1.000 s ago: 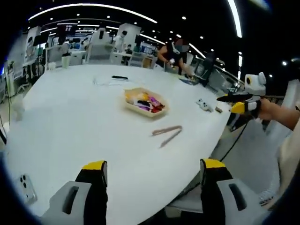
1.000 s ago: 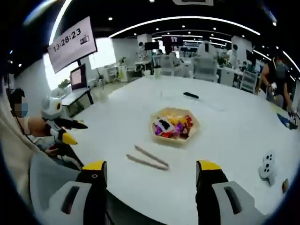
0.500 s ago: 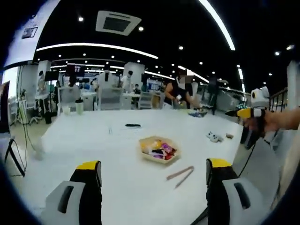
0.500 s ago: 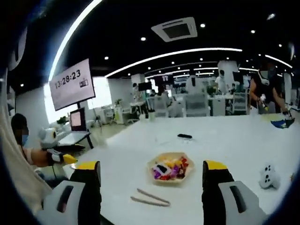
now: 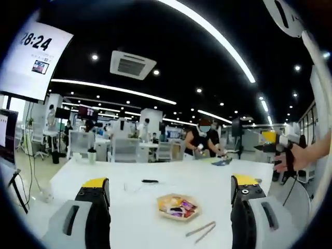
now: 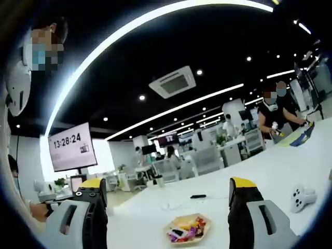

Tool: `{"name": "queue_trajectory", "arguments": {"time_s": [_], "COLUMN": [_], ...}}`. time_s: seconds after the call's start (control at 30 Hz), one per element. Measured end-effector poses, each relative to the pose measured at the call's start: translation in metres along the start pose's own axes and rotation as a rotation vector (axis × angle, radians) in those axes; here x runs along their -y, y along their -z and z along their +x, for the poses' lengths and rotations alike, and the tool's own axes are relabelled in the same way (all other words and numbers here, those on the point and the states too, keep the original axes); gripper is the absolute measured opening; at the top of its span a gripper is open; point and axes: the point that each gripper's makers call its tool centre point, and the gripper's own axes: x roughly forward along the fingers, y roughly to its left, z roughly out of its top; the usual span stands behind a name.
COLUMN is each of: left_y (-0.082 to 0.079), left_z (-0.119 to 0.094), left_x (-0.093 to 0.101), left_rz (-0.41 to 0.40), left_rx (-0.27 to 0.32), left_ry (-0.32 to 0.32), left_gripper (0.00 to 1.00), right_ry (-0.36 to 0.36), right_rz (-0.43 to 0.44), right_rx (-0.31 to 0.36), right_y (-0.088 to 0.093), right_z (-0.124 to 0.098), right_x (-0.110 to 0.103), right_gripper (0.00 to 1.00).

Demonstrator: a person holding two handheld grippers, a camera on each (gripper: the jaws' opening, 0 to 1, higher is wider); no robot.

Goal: Place the target food into the container with the food tongs after gripping and lifting it, then release it inside without dropping or visibly crushing the food.

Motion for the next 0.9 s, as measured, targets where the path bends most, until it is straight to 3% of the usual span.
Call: {"name": "queue_trajectory", "arguments": {"time_s": [0.1,0.3,0.9], "left_y": [-0.006,-0.007,-0.001], "left_z": [-0.003,-0.009,-0.016], "left_x": [0.001,0.000,-0.008], "left_rz": [-0.007,0.000,-0.027], "left_rx": [0.026,0.044,0.029], "left_ry": [-0.010,-0.019,-0.041], "left_gripper": [0.99,0.98,0.99], "right_ry": [-0.010,-0.010,0.002], "right_rz": [0.013,0.003,0.013], "right_rx": [0.012,-0.034,-0.062], "right_y": [-0.001,0.010,0.025], "right_z": [0.001,0.007,0.010], "right_x": [-0.003,-0.006,-0.012], "right_gripper": [1.00,1.00,1.00]}}
